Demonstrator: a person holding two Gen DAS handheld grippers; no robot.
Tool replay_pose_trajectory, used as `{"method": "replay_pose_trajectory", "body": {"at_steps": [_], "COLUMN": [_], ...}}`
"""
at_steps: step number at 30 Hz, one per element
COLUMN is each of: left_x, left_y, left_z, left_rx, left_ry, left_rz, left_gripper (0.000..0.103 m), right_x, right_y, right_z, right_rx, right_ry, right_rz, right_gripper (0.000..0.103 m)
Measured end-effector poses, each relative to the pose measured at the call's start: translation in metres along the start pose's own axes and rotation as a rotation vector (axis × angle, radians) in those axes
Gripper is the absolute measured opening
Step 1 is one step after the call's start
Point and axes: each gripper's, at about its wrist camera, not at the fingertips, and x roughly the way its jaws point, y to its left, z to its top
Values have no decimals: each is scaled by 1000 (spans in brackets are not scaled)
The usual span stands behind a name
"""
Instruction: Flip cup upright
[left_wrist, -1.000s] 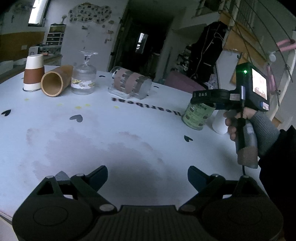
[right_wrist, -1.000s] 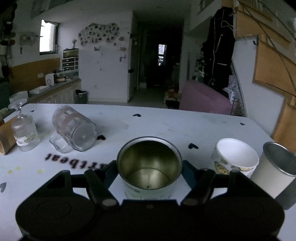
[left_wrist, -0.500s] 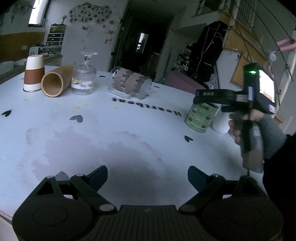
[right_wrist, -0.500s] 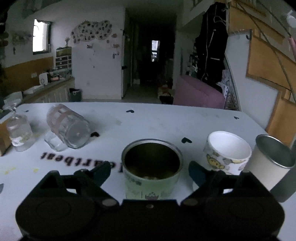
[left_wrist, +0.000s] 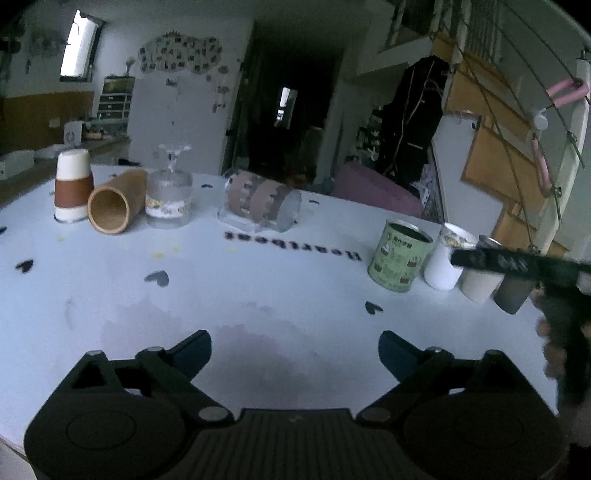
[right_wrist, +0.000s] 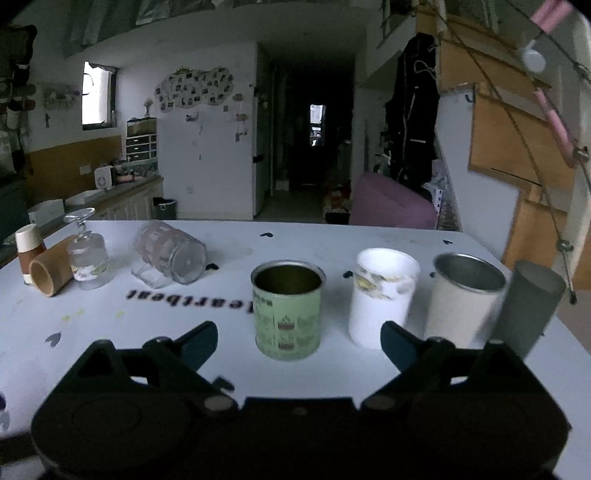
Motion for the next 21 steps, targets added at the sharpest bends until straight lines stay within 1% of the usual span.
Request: {"method": "replay_pose_trajectory", "body": {"at_steps": [8, 11, 14, 17, 21], "left_x": [-10, -15, -20, -24, -27], "left_y": [-12, -15, -18, -20, -23], "left_z": [5, 6, 7, 6, 4], "left_rx": [28, 45, 59, 73, 96], "left_ry": [-36, -49, -64, -83, -85], "left_rz": [31, 51, 77, 66, 75], "left_gripper": [103, 103, 103, 103, 103], "right_x": [-49, -63, -74, -83, -91], "right_y": [-14, -18, -21, -24, -25], "right_z": [-16, -20, -24, -30, -36], "right_rx": [9, 5, 9, 13, 0], "right_ry": [-55, -76, -90, -100, -108], "right_rz": [0, -5, -11, -7, -20], "right_gripper": [100, 102, 103, 103, 103]}}
